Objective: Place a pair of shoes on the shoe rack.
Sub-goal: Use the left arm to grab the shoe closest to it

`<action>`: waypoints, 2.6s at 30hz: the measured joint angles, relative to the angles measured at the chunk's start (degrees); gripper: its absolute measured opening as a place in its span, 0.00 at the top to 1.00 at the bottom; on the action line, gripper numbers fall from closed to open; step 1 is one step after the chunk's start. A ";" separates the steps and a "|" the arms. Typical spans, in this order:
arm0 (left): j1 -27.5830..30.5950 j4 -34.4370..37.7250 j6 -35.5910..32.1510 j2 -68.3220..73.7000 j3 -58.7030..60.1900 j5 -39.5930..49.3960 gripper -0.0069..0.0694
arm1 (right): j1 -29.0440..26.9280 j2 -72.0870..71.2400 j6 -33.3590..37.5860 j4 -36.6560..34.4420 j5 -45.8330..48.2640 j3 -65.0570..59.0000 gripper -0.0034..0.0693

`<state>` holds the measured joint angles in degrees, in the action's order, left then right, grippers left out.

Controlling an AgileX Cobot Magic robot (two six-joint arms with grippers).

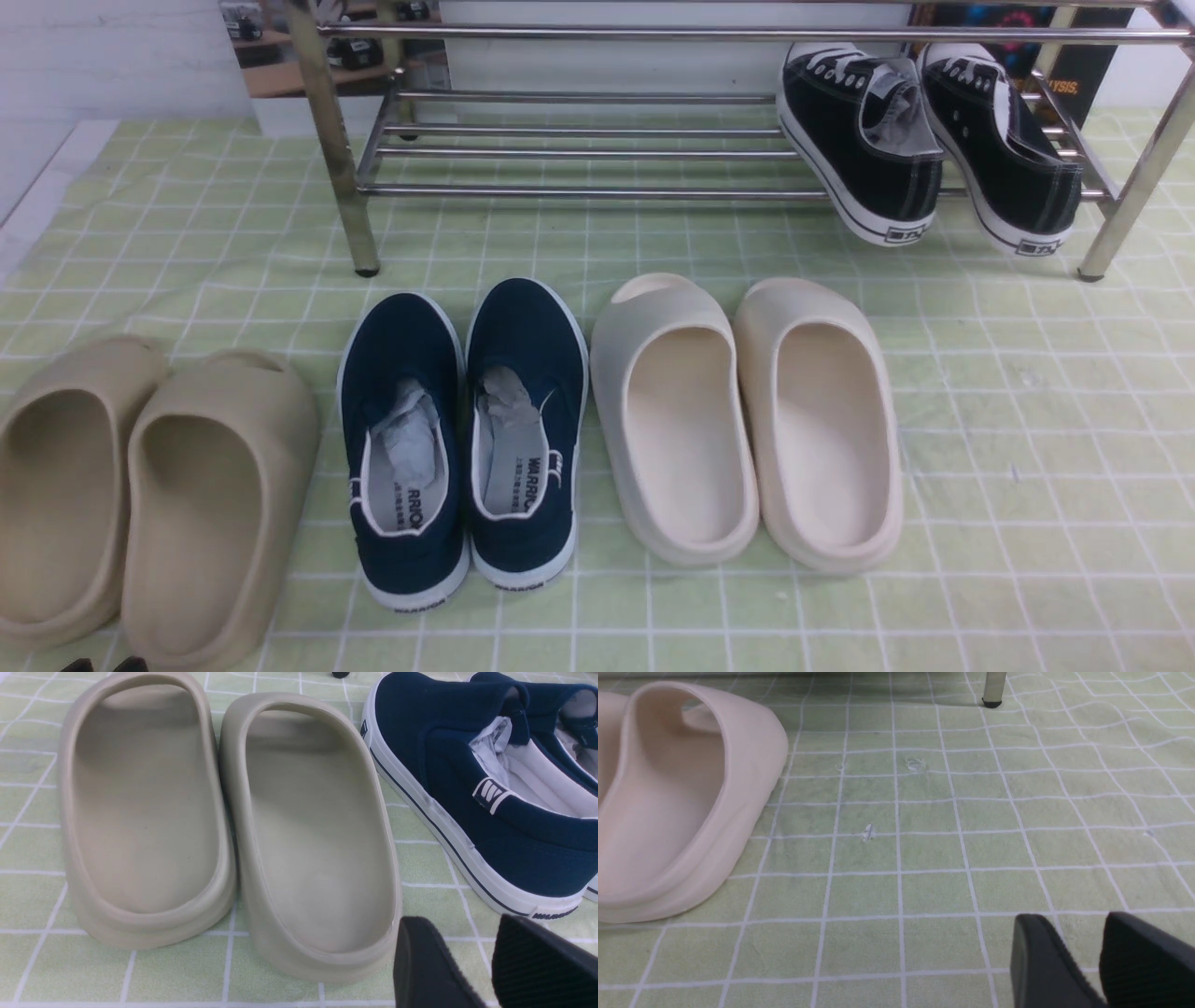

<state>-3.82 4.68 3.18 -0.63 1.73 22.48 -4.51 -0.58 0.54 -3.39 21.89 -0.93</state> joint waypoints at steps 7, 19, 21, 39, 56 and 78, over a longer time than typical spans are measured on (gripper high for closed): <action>0.00 -0.04 0.00 0.00 0.00 0.00 0.59 | 0.00 0.00 0.00 0.05 0.00 0.00 0.63; 0.00 -0.04 0.00 0.00 0.00 0.00 0.59 | 0.00 0.00 0.00 0.05 0.00 0.00 0.63; 0.00 -0.04 0.00 0.00 0.00 0.00 0.59 | 0.00 0.00 0.00 0.05 0.00 0.00 0.63; 0.00 -0.04 0.00 0.00 0.00 -23.56 0.59 | 0.00 0.00 0.00 0.05 0.00 0.00 0.62; 0.00 0.01 23.53 0.00 -6.75 -53.99 0.72 | 0.00 0.00 0.00 0.05 0.00 0.00 0.62; 0.00 19.36 0.66 56.00 -46.30 24.42 0.93 | 0.00 0.00 0.00 0.05 0.00 0.00 0.62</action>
<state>-3.82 24.04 3.84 55.37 -44.57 46.89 -4.51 -0.58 0.54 -3.34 21.89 -0.93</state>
